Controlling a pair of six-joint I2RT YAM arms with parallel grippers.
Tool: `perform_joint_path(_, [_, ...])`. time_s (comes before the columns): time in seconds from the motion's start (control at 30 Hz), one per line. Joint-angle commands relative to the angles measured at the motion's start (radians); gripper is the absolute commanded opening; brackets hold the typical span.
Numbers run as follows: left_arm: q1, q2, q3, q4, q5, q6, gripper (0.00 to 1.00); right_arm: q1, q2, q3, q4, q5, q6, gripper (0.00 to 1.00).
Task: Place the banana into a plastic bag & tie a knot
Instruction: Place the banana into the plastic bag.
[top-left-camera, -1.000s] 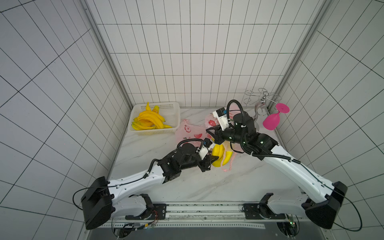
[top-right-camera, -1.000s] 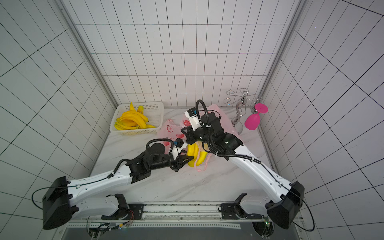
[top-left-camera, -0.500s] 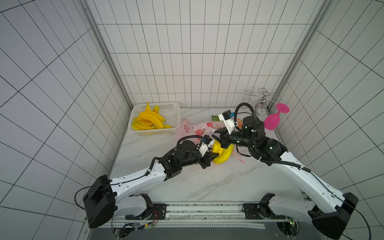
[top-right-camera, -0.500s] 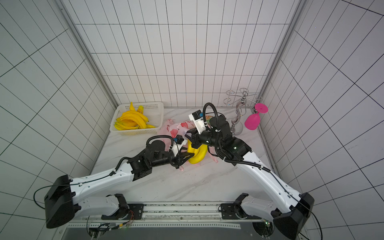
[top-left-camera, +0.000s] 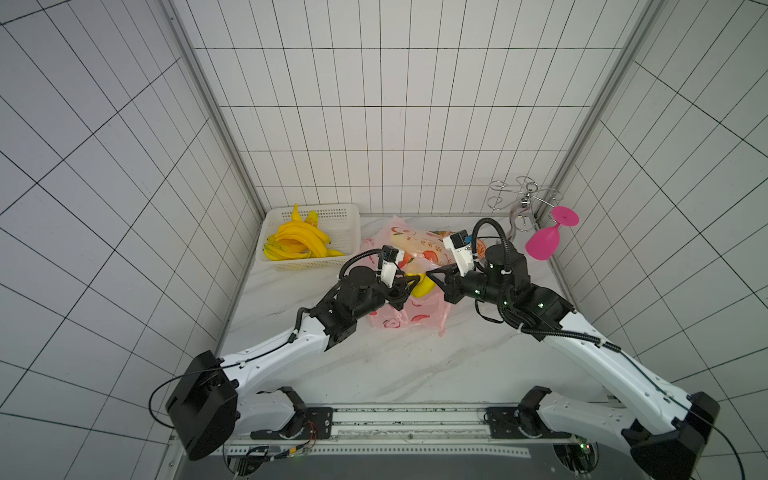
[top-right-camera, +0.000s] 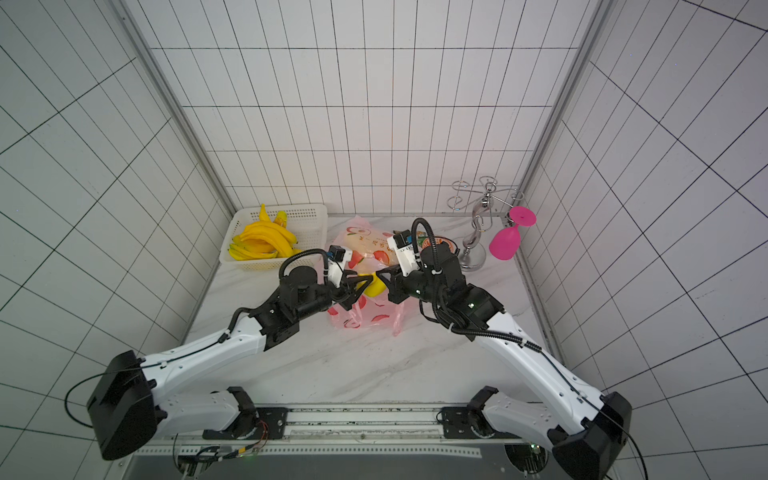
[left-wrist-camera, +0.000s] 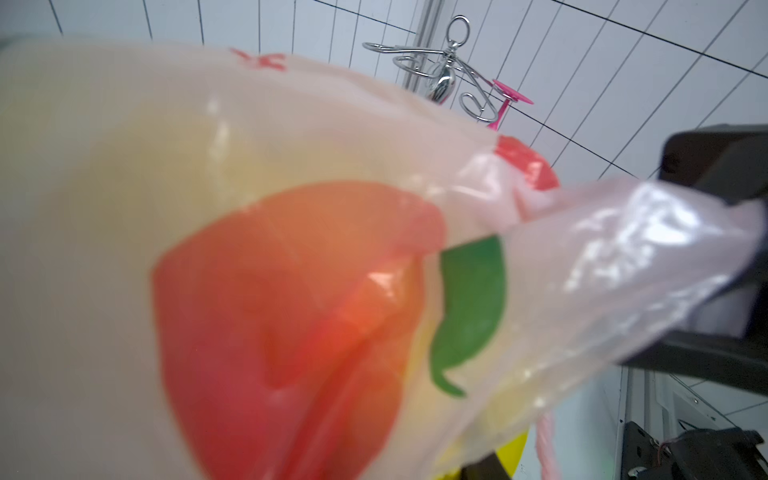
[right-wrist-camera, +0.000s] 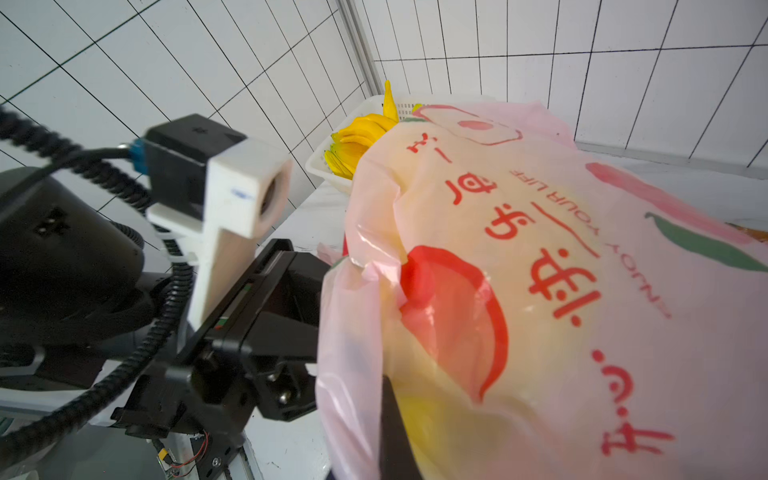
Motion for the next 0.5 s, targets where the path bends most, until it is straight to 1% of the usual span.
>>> perform_joint_path(0.0, [0.015, 0.07, 0.079, 0.059, -0.066, -0.085, 0.21, 0.011, -0.013, -0.081, 0.089, -0.035, 0.068, 0.0])
perform_joint_path(0.07, [0.018, 0.127, 0.118, 0.07, -0.06, -0.109, 0.21, 0.008, -0.012, -0.092, 0.124, -0.011, 0.105, 0.0])
perform_joint_path(0.13, [0.022, 0.18, 0.147, 0.091, -0.095, -0.155, 0.23, -0.004, 0.008, -0.082, 0.129, 0.014, 0.149, 0.0])
perform_joint_path(0.23, [0.046, 0.271, 0.204, 0.098, -0.102, -0.255, 0.3, -0.075, 0.05, -0.084, 0.157, 0.0, 0.271, 0.0])
perform_joint_path(0.27, [0.052, 0.3, 0.229, 0.089, -0.096, -0.279, 0.34, -0.101, 0.059, -0.102, 0.198, -0.03, 0.31, 0.0])
perform_joint_path(0.33, [0.057, 0.35, 0.29, 0.029, -0.088, -0.299, 0.43, -0.119, 0.073, -0.108, 0.237, -0.033, 0.343, 0.0])
perform_joint_path(0.4, [0.058, 0.387, 0.36, -0.071, -0.068, -0.294, 0.56, -0.125, 0.094, -0.088, 0.233, -0.025, 0.347, 0.0])
perform_joint_path(0.47, [0.058, 0.393, 0.407, -0.186, -0.065, -0.279, 0.67, -0.136, 0.1, -0.081, 0.233, -0.008, 0.36, 0.0])
